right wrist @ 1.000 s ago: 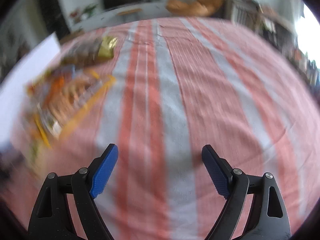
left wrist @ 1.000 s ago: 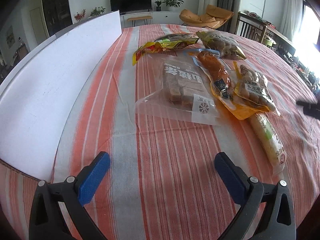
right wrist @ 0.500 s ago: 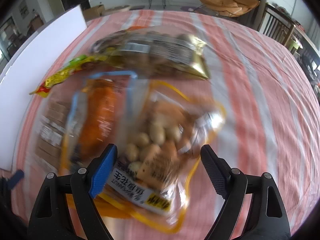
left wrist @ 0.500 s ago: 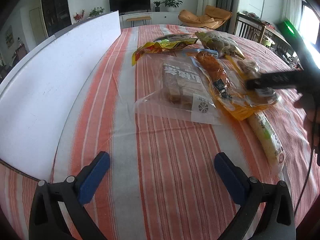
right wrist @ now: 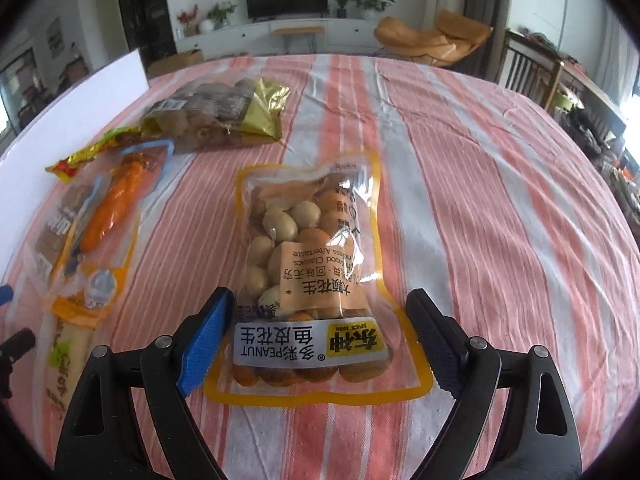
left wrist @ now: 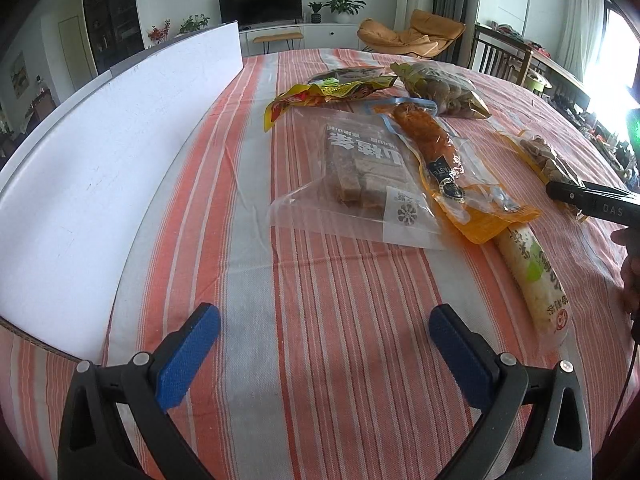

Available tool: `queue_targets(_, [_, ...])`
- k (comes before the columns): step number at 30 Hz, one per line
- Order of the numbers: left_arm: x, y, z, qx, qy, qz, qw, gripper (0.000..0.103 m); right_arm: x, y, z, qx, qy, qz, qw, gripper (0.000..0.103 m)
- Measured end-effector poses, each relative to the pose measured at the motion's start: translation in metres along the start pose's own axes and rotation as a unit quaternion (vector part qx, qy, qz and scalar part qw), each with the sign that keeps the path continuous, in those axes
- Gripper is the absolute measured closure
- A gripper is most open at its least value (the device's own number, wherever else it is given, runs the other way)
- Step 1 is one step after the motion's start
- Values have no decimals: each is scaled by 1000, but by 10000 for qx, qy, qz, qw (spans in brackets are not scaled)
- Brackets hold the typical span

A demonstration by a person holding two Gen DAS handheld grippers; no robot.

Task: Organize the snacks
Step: 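Place the right tool fingers around the clear yellow-bordered peanut bag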

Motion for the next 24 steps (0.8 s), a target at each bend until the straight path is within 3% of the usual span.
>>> queue_targets(24, [0,0,1,3,-2,3,10000,0,0,-3,-4,8,10,24,10000,12])
Point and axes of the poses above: each gripper's, at about its wrist camera, not at the fingertips, and x roughly against the way its jaws point, y to its left, z to its underside, the point moved 1 cm from there along -x, roughly the way its jaws point, and after that the axes turned 10 degrees about z, right-handed, at the moved point
